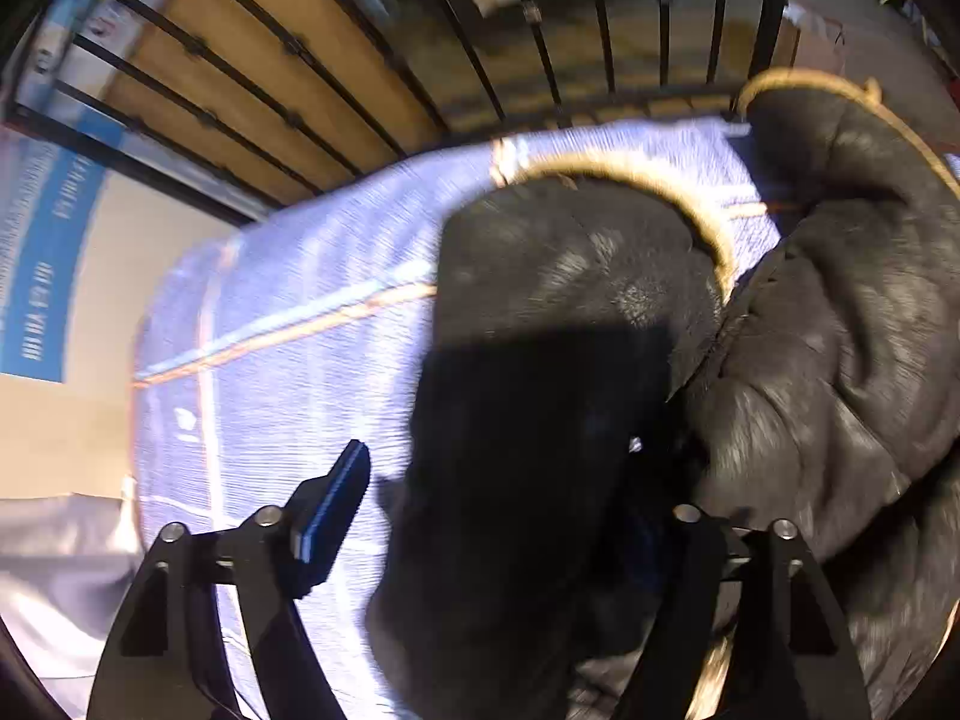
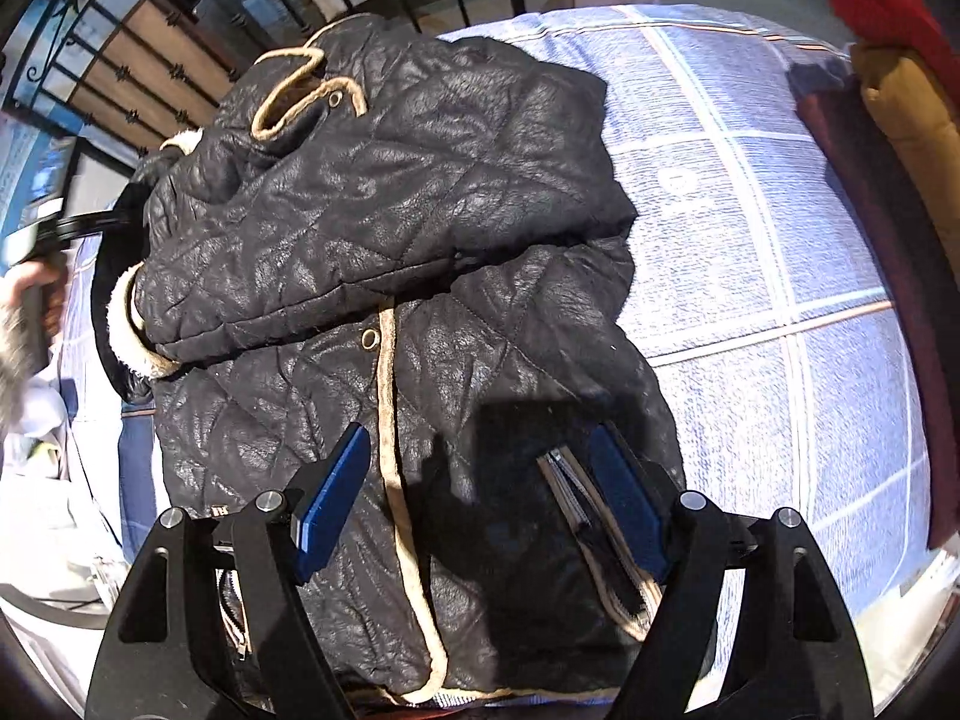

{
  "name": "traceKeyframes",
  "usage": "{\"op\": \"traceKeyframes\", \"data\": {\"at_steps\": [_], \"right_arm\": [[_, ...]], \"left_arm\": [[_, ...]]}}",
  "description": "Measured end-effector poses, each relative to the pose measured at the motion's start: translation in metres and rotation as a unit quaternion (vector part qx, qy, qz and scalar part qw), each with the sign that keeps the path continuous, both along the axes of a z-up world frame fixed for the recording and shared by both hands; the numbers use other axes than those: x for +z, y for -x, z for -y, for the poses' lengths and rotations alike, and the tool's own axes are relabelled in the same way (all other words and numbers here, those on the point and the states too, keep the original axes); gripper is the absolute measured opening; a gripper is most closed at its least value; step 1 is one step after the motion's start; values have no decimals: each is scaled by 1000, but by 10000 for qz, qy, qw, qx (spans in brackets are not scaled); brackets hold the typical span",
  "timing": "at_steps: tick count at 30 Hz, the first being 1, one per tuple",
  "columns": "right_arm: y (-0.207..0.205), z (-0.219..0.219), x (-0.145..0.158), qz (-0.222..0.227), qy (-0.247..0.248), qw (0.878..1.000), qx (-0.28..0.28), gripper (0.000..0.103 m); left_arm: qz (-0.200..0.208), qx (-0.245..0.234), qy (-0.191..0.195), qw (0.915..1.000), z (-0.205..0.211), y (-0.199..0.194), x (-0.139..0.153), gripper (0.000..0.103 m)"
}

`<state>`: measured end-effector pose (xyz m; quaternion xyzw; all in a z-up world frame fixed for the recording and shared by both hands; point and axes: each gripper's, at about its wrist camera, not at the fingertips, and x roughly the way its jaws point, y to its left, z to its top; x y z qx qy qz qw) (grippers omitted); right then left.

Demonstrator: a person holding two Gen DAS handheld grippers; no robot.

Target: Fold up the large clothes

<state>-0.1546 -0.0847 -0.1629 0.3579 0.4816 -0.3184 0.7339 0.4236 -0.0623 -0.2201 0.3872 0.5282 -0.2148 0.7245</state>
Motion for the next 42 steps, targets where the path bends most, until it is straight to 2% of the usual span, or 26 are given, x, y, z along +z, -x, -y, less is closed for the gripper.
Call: {"op": "traceKeyframes", "data": {"at_steps": [1,2,3,4,5,7,9,11,12,15,18,21,23,25,26,27,30,33,36,38,40,42], "right_arm": [[4,-2,1,-23,4,10000,-49,76],[7,-3,2,-42,0,10000,-78,76],[10,-5,2,-69,-1,9999,-119,76],[13,-6,2,-97,-1,9998,-149,76],[15,-6,1,-118,-11,9998,-167,76],[17,-6,0,-139,-47,9997,-183,76],[14,-4,-1,-126,-93,9998,-145,76],[7,-2,1,-27,-119,9999,-52,76],[3,-2,2,17,-114,9999,-2,76],[-12,-1,5,146,-121,9997,156,76],[-28,-1,6,281,-268,9987,319,76],[-41,-6,8,285,-253,9977,557,76],[-46,-8,9,258,-243,9971,673,76],[-47,-8,9,220,-254,9968,723,76],[-47,-8,10,204,-256,9968,734,76],[-46,-8,10,196,-255,9968,736,76],[-41,-4,11,193,-250,9971,695,76],[-34,-1,11,258,-294,9976,578,76],[-25,1,10,324,-336,9979,451,76],[-19,3,7,386,-399,9979,330,76],[-13,5,5,424,-437,9979,213,76],[-8,8,2,451,-481,9978,108,76]], "left_arm": [[-59,-35,-18,10000,3,2,-7,62],[-70,-46,-5,10000,5,3,-11,48],[-77,10,74,9999,-3,4,-9,39],[-103,165,274,9994,-10,2,-3,24],[-104,381,558,9977,-21,-2,8,15],[137,732,1087,9913,-46,-10,35,12],[525,1010,1547,9814,-80,-21,73,10],[876,1531,2032,9631,-132,-37,118,9],[889,1883,2302,9506,-164,-46,136,9],[773,2847,2801,9135,-253,-51,152,9],[801,3431,2877,8905,-320,-22,131,9],[449,4318,2744,8581,-378,20,80,9],[181,4820,2532,8386,-404,44,45,9],[-159,5208,2502,8161,-421,61,17,9],[-211,5293,2512,8101,-426,66,10,9],[-186,5295,2528,8096,-427,69,9,9],[93,4958,2448,8332,-408,60,28,9],[347,4559,2833,8430,-382,46,69,9],[722,3625,3319,8679,-325,44,130,9],[816,2782,3675,8837,-273,57,172,9],[827,1940,3918,8956,-214,80,198,10],[717,1106,4048,9049,-153,113,208,12]]}}
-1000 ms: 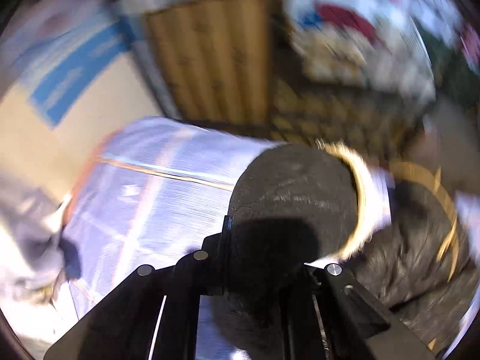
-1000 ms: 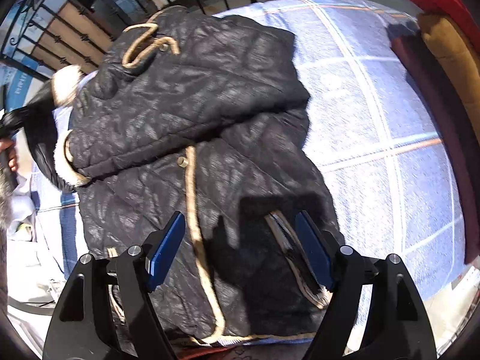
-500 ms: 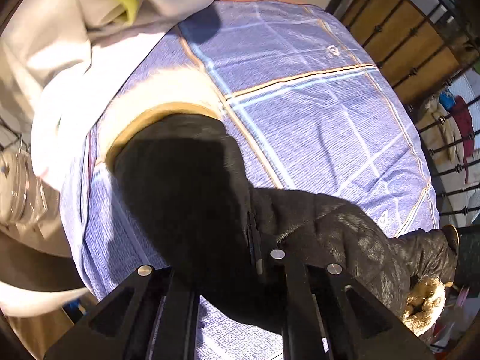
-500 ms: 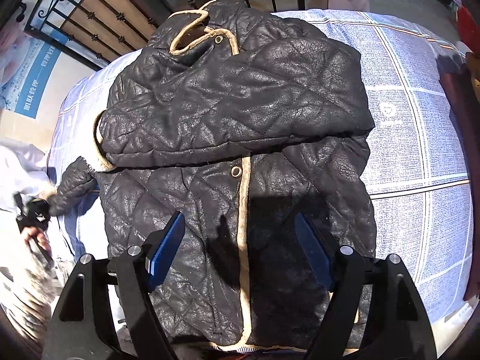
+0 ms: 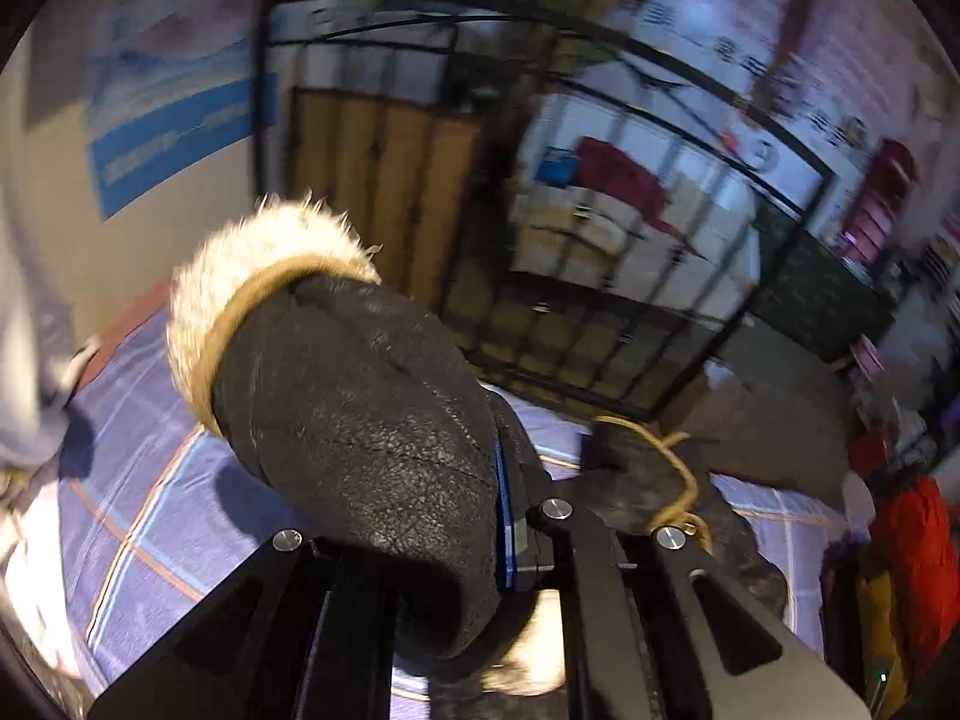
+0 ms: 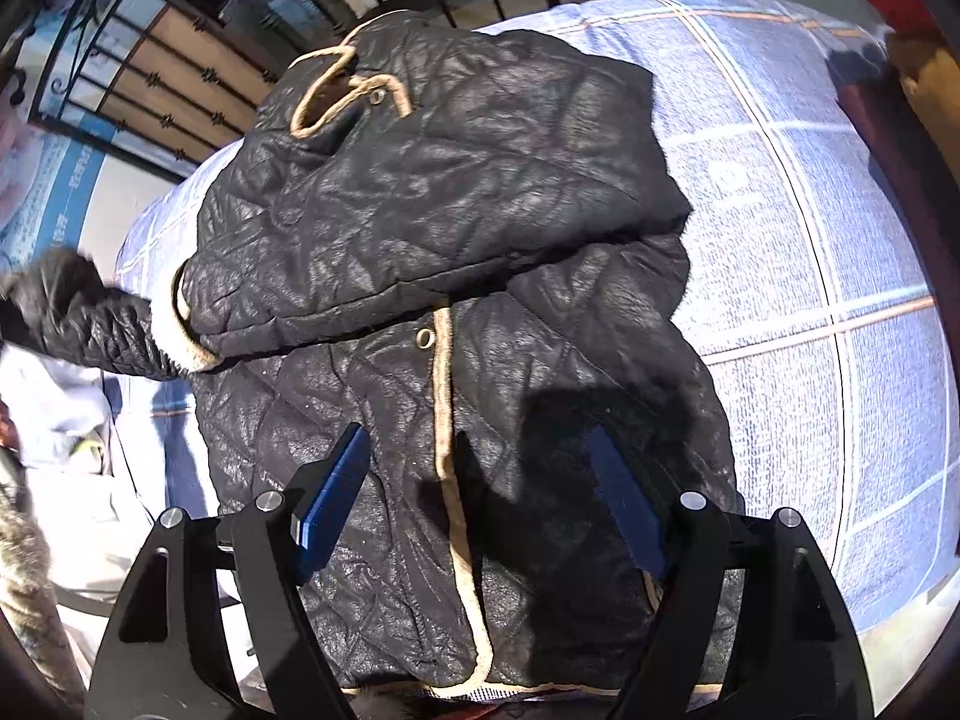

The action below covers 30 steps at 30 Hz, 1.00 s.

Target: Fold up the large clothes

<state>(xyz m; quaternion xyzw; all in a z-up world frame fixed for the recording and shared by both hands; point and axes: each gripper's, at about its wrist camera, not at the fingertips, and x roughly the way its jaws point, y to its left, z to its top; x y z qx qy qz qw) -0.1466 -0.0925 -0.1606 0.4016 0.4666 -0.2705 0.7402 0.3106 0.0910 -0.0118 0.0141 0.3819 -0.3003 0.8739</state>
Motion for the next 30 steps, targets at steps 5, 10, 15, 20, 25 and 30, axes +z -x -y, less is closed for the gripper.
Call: {"op": "traceKeyframes", "data": {"at_steps": [5,10,15,20,25,30], "right_arm": [[14,9,-6,-40,-113,9996,-269,76],[33,17,-6,-98,-140,9987,-485,76],[44,26,-11,-181,-186,9979,-598,76],[32,44,-6,-147,-76,9983,-555,76],[-5,61,18,-48,357,9991,-202,76],[-72,66,44,-52,815,9951,551,76]], "left_arm": [[-486,-1542,-199,9867,137,97,-55,88],[-1147,-2545,-1264,9519,210,170,-142,88],[-1640,-2537,-1465,9420,195,178,-174,88],[-1436,-2324,-1390,9519,147,162,-151,89],[-612,-1799,-1322,9728,107,140,-120,89],[-605,-1121,-1821,9750,102,104,-134,90]]}}
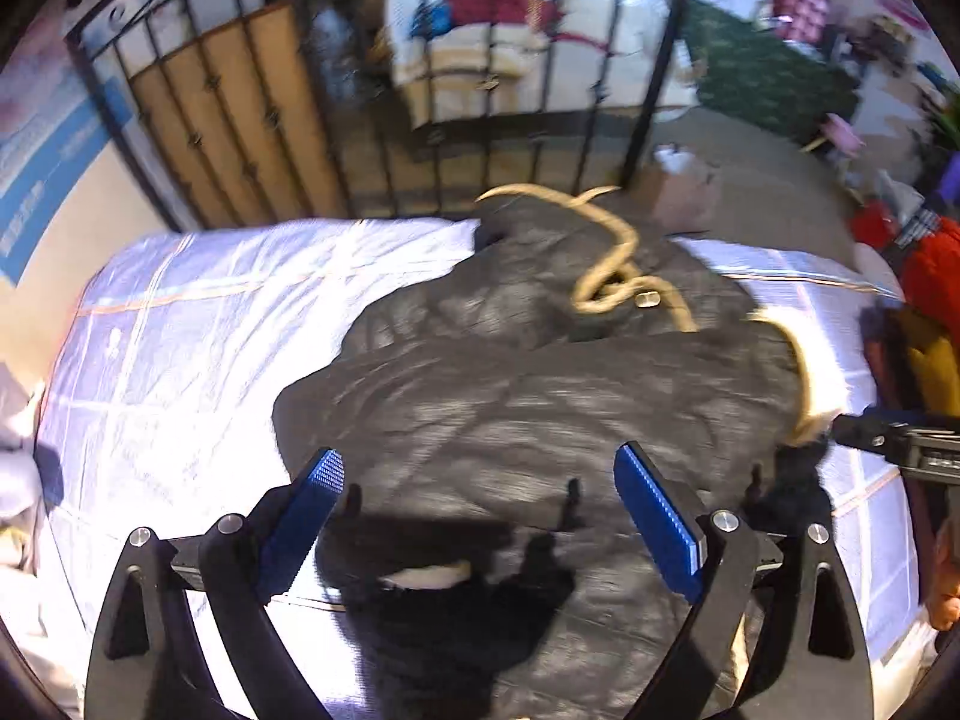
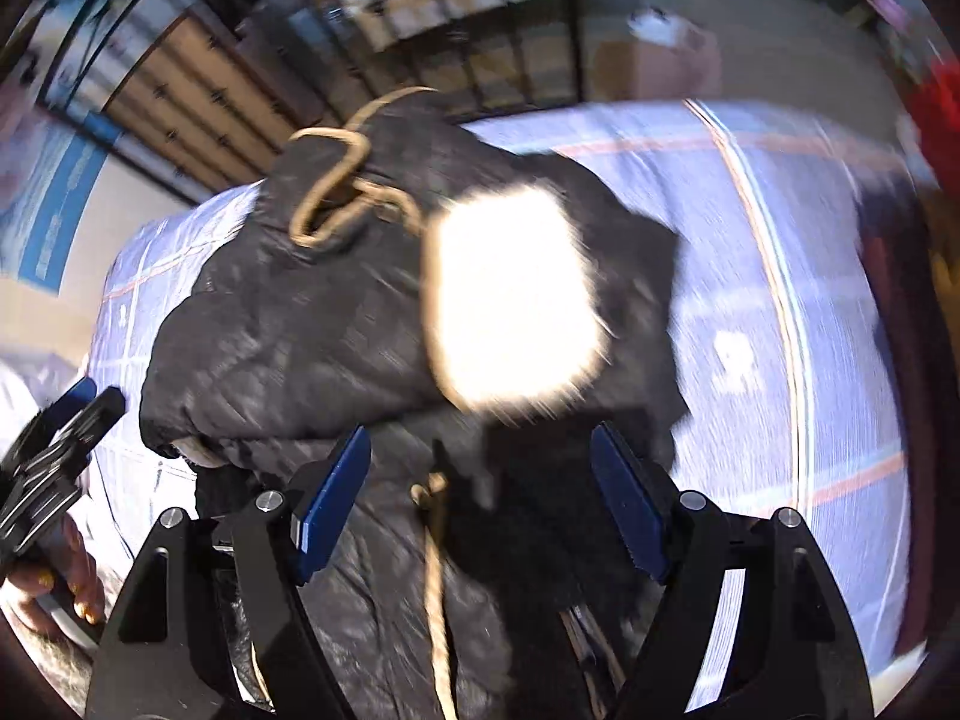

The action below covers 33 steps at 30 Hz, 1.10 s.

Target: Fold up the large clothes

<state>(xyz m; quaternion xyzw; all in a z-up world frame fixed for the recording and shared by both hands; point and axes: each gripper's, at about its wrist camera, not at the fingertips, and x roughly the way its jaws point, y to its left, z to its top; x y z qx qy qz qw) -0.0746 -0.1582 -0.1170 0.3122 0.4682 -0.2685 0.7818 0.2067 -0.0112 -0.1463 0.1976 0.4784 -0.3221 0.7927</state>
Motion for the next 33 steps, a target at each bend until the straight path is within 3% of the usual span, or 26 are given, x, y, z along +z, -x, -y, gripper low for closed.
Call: {"op": "traceKeyframes", "data": {"at_steps": [4,7,8,15,25,33], "right_arm": [[-45,0,-1,-429,487,9970,414,76],[-63,10,-25,-743,353,9954,500,83],[-66,15,-35,-887,325,9941,530,90],[-72,26,-91,-1417,237,9867,766,98],[-97,28,-118,-1939,300,9775,777,99],[-117,25,-121,-1935,345,9776,753,99]], "left_arm": [[-308,243,-498,9980,5,-20,-37,90],[-678,353,-724,9944,1,-33,-66,94],[-694,383,-789,9937,-2,-36,-72,98],[-619,100,-1259,9901,9,-33,-101,98],[-694,47,-1447,9870,19,-43,-133,98],[-626,-18,-1528,9863,28,-42,-144,99]]}}
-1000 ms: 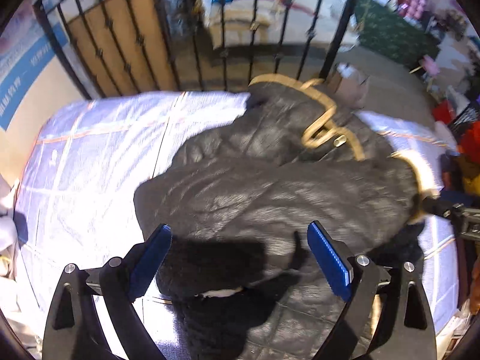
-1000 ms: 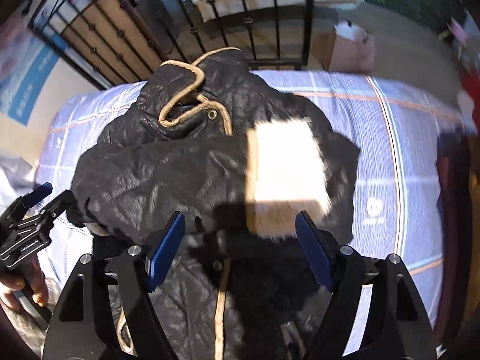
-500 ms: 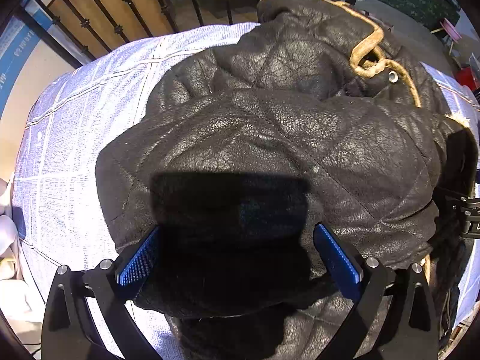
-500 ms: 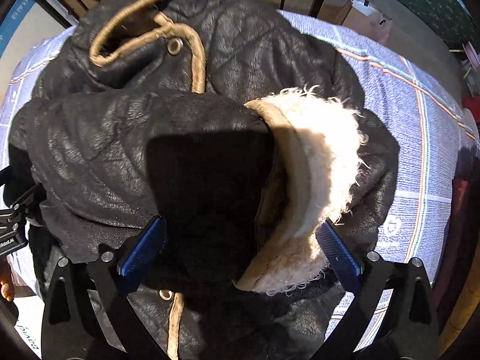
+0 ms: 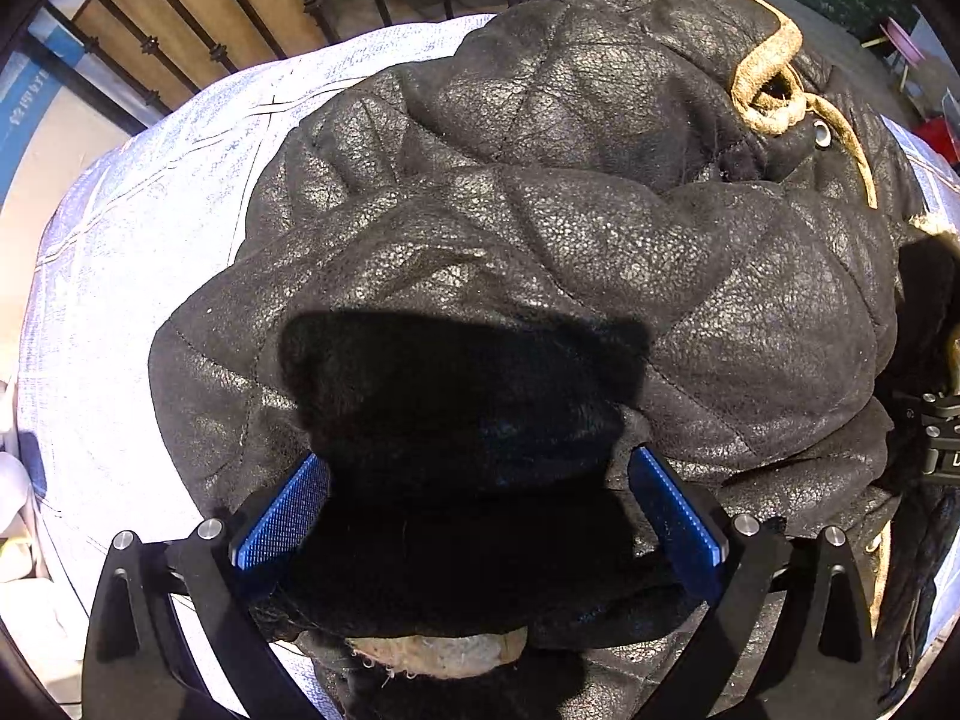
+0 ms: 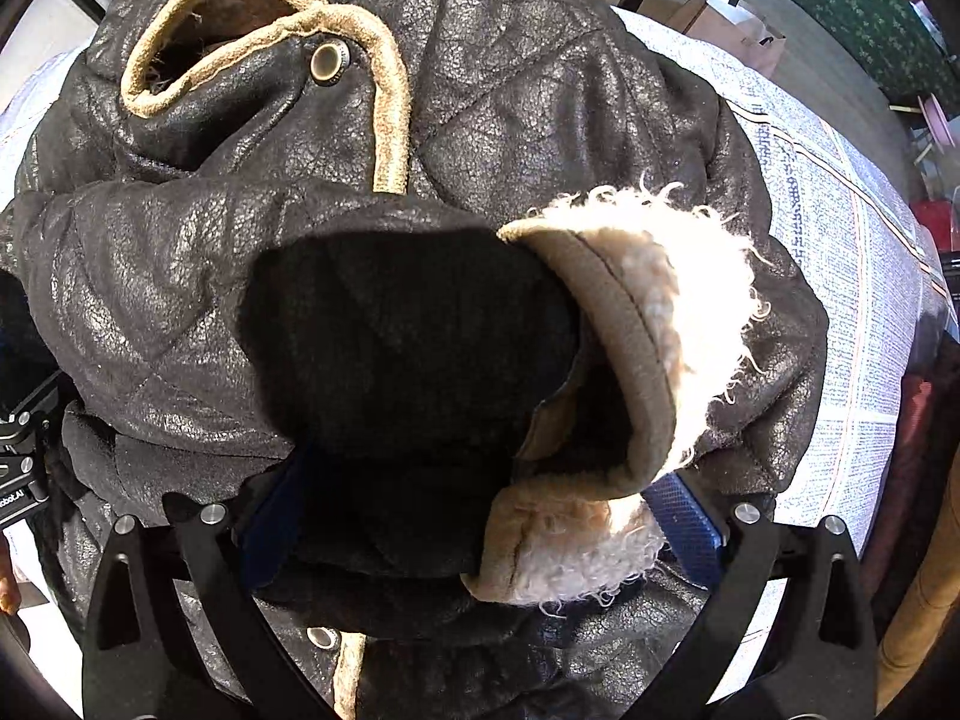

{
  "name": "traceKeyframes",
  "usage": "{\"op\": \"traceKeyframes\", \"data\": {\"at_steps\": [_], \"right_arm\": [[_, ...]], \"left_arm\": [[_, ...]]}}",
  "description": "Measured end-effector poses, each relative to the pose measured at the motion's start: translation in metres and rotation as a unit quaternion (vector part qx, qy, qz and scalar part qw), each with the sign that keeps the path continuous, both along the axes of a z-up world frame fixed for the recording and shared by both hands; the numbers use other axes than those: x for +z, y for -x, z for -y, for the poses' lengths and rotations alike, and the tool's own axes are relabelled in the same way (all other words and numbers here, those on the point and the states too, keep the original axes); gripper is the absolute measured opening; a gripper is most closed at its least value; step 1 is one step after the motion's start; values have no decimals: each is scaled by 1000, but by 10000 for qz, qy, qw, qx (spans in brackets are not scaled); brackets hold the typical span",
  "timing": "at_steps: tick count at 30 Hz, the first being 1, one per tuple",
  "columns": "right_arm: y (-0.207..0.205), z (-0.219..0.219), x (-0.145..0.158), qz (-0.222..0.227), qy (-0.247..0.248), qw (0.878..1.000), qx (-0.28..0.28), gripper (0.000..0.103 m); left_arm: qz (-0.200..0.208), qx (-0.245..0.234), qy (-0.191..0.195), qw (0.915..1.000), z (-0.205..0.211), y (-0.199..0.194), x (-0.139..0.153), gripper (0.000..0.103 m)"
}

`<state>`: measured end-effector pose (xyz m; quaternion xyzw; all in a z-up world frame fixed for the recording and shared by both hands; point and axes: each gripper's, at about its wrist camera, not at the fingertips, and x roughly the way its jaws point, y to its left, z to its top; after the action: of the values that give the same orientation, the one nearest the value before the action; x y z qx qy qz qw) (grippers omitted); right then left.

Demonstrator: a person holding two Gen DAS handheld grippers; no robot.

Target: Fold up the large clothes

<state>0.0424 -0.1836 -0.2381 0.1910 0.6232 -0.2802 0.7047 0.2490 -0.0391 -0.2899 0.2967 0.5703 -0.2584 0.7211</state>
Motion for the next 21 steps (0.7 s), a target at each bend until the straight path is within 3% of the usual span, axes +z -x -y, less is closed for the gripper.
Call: {"op": "traceKeyframes", "data": {"at_steps": [6,14,18,21], "right_arm": [[25,-15,11,311,216,9993,33,99],[84,-32,70,1416,387,9891,-129,98],[129,-31,77,1565,95,9870,-361,98],[175,-20,60,1530,-336,9852,-692,98]], "left_arm": [[147,-44,17,9999,0,15,19,98],[284,167,887,9955,-53,48,86,97],[163,216,1022,9944,-99,70,95,97],[55,334,867,9957,-129,77,97,97]]}}
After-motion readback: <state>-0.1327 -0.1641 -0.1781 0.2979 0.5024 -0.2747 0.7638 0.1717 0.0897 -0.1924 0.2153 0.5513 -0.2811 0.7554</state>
